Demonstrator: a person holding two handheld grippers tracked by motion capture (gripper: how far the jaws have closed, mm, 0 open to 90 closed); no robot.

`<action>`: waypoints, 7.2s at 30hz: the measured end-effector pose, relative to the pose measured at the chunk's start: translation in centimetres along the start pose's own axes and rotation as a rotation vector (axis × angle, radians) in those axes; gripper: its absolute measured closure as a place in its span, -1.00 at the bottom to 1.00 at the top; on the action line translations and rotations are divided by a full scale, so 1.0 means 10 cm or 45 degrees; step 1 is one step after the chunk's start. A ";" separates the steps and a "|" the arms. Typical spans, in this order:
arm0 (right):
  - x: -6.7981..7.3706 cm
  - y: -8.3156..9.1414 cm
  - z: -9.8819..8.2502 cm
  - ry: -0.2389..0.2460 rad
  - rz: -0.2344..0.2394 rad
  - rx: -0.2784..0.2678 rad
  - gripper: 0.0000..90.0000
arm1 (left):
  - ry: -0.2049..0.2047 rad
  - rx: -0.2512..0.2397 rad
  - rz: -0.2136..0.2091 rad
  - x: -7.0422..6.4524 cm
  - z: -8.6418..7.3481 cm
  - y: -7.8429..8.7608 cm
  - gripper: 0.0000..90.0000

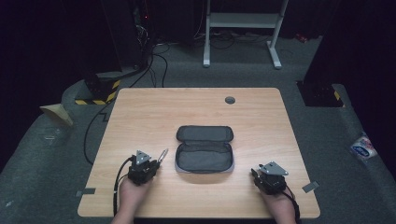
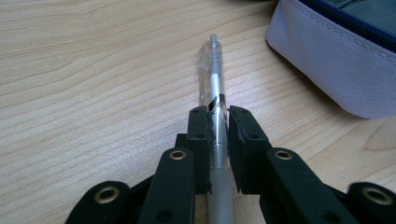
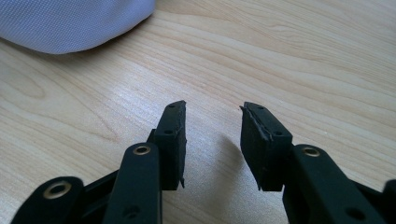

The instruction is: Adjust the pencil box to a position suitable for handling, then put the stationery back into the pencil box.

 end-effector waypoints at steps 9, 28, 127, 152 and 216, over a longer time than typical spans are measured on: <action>0.00 0.00 0.00 -0.002 0.010 0.000 0.32 | 0.021 -0.005 -0.039 0.02 0.00 -0.01 0.75; -0.05 -0.01 0.00 -0.096 0.062 0.000 0.21 | 0.046 -0.078 -0.050 0.03 0.03 0.08 0.75; -0.09 -0.02 0.00 -0.134 0.142 0.007 0.02 | -0.081 -0.438 -0.307 -0.45 0.96 0.47 0.76; -0.09 -0.02 0.00 -0.134 0.143 0.007 0.02 | -0.210 -0.402 -0.423 -0.79 1.28 0.24 0.76; -0.08 -0.02 0.00 -0.124 0.148 0.008 0.02 | -0.459 -0.107 -0.575 -1.26 1.03 -0.25 0.76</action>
Point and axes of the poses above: each handheld gripper's, and its own axes: y roughly backward along the jaws, z roughly out of its top, x roughly to its left, the point moved 4 cm from there along -y, roughly forward along the jaws, and after that the axes turned 12 degrees about z, right-handed, at the moved point
